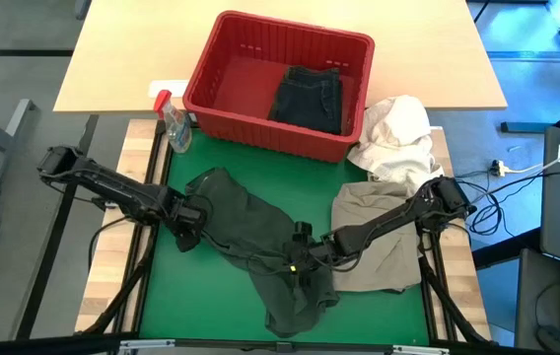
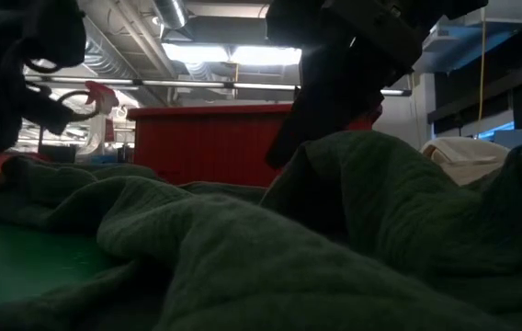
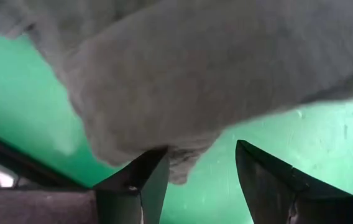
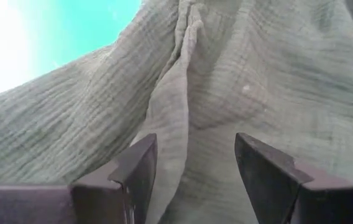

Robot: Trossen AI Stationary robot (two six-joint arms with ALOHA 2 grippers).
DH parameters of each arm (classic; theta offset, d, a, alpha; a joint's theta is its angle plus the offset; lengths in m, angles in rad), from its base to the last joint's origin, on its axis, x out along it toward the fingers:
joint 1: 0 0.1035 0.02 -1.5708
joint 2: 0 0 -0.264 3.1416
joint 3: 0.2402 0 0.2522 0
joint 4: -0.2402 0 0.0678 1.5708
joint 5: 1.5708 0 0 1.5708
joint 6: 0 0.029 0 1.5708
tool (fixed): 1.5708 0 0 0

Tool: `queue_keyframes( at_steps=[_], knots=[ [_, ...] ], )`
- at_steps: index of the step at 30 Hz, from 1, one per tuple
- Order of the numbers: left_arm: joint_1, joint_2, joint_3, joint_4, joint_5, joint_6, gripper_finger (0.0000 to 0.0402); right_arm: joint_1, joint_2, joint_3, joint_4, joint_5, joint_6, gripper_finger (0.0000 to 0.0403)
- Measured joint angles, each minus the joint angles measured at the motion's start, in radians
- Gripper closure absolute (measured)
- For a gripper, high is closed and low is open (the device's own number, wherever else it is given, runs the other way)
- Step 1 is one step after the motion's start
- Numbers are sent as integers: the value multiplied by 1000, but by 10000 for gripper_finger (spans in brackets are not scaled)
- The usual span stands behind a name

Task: Fold Laundry from Bin
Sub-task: Fold the green polo shirt

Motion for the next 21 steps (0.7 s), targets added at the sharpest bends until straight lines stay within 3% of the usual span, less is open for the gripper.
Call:
queue_keyframes(
  at_steps=[8,11,14,17,21],
  knots=[
    [-15,94,-45,143,-46,104,241,0,0,0,-8,0,-20,187],
    [-17,99,-34,133,-67,130,291,2,0,0,-22,0,-25,187],
    [-17,86,-6,118,-56,145,371,2,0,0,-47,0,-41,187],
    [-17,56,46,110,30,179,391,2,0,0,-89,0,-46,187],
    [-17,-6,147,108,251,233,398,2,0,0,-160,1,-44,187]
  ],
)
